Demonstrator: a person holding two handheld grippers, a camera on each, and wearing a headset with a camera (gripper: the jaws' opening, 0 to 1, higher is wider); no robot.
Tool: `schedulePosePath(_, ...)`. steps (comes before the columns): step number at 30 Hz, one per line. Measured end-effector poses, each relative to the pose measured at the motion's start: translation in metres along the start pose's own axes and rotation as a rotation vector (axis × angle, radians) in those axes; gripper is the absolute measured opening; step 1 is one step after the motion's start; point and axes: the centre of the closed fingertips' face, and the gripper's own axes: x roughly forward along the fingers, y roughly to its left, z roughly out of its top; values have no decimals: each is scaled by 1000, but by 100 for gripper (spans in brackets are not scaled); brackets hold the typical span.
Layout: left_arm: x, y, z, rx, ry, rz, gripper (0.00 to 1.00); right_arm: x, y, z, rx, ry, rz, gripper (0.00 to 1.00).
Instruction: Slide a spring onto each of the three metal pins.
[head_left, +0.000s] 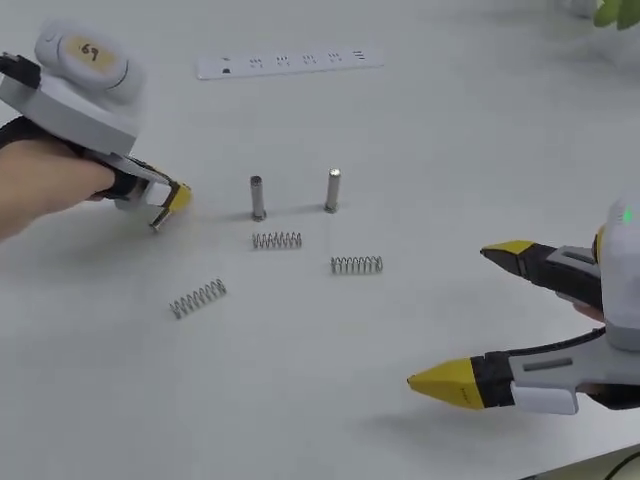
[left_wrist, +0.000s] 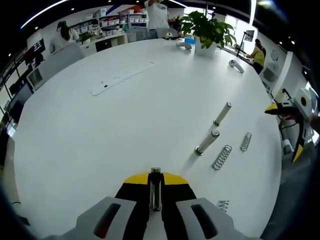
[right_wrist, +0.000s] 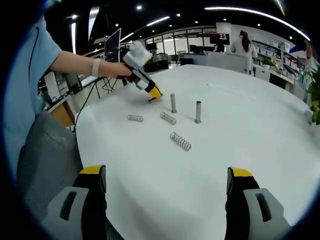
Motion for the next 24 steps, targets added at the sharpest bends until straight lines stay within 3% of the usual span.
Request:
schedulePosePath(13,-22,-4,2,-32,-41,-2,0,2,2,0,-6,3,8,99)
schedulePosePath(24,-28,-3,-4,-51,-46,3,0,2,2,2,-11,3,8,99)
